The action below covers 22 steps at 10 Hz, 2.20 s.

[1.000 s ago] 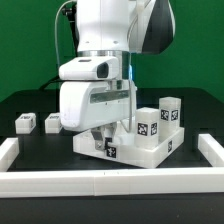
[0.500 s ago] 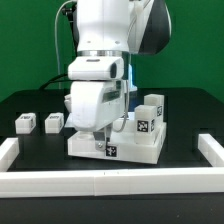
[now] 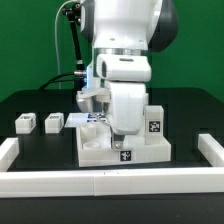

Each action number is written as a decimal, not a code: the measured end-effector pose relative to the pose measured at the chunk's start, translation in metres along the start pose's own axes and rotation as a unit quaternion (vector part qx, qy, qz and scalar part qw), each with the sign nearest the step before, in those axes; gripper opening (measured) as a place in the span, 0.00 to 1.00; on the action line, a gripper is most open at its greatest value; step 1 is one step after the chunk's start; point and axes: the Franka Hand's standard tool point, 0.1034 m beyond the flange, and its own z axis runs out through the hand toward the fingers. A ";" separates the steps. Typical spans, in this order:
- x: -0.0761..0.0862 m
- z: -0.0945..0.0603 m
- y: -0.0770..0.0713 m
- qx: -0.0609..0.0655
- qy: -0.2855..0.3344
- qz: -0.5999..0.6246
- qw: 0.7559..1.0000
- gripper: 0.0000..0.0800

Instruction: Assemble square table

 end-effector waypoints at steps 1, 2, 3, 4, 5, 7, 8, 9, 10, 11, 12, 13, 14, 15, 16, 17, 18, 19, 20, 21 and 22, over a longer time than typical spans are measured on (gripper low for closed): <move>-0.002 0.000 0.000 -0.002 -0.001 -0.030 1.000 0.08; -0.003 0.000 0.000 -0.002 -0.002 -0.051 0.999 0.07; -0.003 0.000 -0.001 -0.002 -0.005 -0.083 0.997 0.07; -0.004 0.000 -0.001 -0.002 -0.006 -0.104 0.995 0.07; -0.006 0.000 -0.001 -0.001 -0.009 -0.142 0.990 0.07; -0.007 0.001 -0.001 -0.001 -0.010 -0.152 0.988 0.08; -0.007 0.001 -0.002 0.000 -0.010 -0.151 0.989 0.08; -0.007 0.001 -0.002 0.000 -0.010 -0.151 0.989 0.34; -0.008 0.001 -0.002 0.000 -0.010 -0.151 0.989 0.34; -0.008 0.001 -0.002 0.000 -0.010 -0.150 0.989 0.57; -0.008 0.001 -0.002 0.001 -0.010 -0.150 0.989 0.73; -0.008 0.004 -0.004 0.004 -0.010 -0.150 0.989 0.73; -0.007 0.007 -0.007 0.007 -0.009 -0.151 0.989 0.80; -0.006 0.010 -0.009 0.010 -0.008 -0.151 0.989 0.81; -0.006 0.012 -0.010 0.011 -0.007 -0.151 0.989 0.81; -0.006 0.012 -0.011 0.012 -0.007 -0.150 0.989 0.81; -0.006 0.012 -0.011 0.012 -0.007 -0.150 0.989 0.81; -0.006 0.012 -0.011 0.012 -0.007 -0.150 0.989 0.81; -0.007 0.012 -0.011 0.012 -0.007 -0.150 0.989 0.69; -0.007 0.012 -0.011 0.012 -0.007 -0.150 0.989 0.69; -0.007 0.012 -0.011 0.012 -0.007 -0.153 0.988 0.46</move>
Offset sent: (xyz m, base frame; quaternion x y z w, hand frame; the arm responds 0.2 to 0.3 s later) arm 0.0000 0.0000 0.0000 0.0000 0.0000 -0.1296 0.9916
